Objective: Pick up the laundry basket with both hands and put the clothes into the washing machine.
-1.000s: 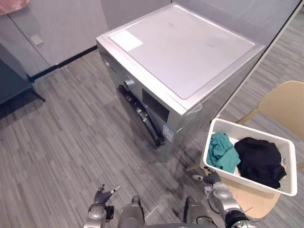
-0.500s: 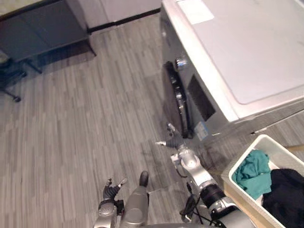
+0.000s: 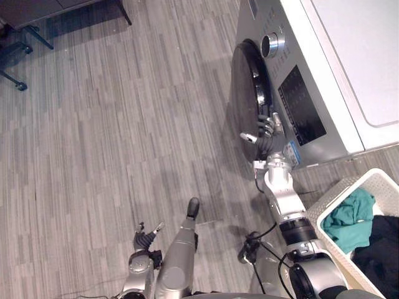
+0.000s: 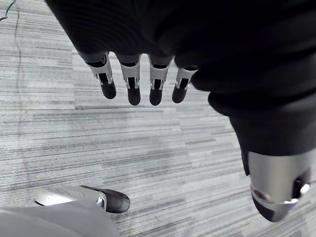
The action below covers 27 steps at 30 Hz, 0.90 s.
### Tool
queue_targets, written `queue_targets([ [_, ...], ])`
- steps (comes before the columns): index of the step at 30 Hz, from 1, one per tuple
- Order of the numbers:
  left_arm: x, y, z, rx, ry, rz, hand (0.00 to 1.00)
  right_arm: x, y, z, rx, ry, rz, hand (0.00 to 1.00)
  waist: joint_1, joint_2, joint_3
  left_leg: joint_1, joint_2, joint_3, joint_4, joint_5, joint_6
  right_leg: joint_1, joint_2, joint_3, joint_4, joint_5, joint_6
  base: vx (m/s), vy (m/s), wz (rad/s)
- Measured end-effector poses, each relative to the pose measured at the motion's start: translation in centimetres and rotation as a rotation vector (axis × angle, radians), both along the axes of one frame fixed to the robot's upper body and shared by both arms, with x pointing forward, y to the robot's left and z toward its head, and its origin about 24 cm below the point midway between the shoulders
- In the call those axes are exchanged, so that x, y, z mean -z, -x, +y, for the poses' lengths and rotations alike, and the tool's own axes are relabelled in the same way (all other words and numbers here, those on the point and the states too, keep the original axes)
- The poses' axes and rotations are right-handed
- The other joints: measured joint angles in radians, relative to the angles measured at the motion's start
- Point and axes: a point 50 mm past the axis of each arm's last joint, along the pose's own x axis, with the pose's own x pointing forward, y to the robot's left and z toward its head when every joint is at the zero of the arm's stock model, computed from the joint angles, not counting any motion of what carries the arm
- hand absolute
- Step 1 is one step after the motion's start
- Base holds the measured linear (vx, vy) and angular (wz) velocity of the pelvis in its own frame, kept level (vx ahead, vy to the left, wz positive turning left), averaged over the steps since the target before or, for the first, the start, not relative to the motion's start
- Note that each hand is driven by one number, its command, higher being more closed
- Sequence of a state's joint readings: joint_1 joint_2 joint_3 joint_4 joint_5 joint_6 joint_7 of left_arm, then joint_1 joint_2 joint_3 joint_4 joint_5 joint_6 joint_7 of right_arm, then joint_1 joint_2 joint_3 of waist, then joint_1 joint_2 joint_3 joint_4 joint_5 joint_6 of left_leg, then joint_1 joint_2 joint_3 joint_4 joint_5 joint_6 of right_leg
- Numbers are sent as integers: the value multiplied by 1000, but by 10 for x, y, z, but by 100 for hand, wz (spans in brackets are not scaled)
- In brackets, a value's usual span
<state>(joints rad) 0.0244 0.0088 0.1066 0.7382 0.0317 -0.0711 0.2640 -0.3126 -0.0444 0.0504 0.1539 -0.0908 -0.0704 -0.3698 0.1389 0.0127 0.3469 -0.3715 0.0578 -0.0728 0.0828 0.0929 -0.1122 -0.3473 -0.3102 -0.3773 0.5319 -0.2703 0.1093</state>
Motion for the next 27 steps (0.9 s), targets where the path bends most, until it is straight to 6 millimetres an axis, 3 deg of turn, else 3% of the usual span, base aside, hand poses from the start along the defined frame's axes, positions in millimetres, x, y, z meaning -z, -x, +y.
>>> queue_targets([
  [8,0,-2,-4,37,-6,-1,0,32,4,-3,6,57,133,0,-1,0,0,18,29,21,-55,37,-20,-11,32,21,-37,28,-9,-22,-59,-12],
  [12,-2,-5,0,55,-28,-2,0,55,-8,-12,-16,126,268,0,0,1,1,-7,27,15,-78,59,-22,-51,34,22,-15,28,-10,-58,-37,4],
  [14,-3,-8,5,70,-47,-1,0,56,-16,-15,-29,162,298,0,4,2,5,-22,25,6,-78,65,-23,-67,34,19,-6,28,-11,-52,-43,8],
  [20,-17,-34,16,86,-88,-61,0,13,-56,-23,-76,262,252,0,17,-1,23,-116,25,-45,-77,84,-25,-148,34,-10,23,28,-14,-50,-43,15],
  [23,-24,-45,13,93,-87,-95,0,-19,-71,-8,-104,257,167,0,23,1,42,-146,25,-72,-78,98,-30,-165,33,-34,33,26,-18,15,-65,19],
  [25,-26,-51,10,90,-71,-109,0,-23,-73,-3,-100,228,160,0,35,-1,45,-152,24,-85,-78,98,-31,-165,34,-40,37,21,-21,34,-65,16],
  [27,-33,-58,5,91,-59,-151,0,-39,-78,22,-158,218,134,0,44,3,47,-166,24,-114,-78,102,-37,-163,33,-68,43,9,-25,22,-66,26],
])
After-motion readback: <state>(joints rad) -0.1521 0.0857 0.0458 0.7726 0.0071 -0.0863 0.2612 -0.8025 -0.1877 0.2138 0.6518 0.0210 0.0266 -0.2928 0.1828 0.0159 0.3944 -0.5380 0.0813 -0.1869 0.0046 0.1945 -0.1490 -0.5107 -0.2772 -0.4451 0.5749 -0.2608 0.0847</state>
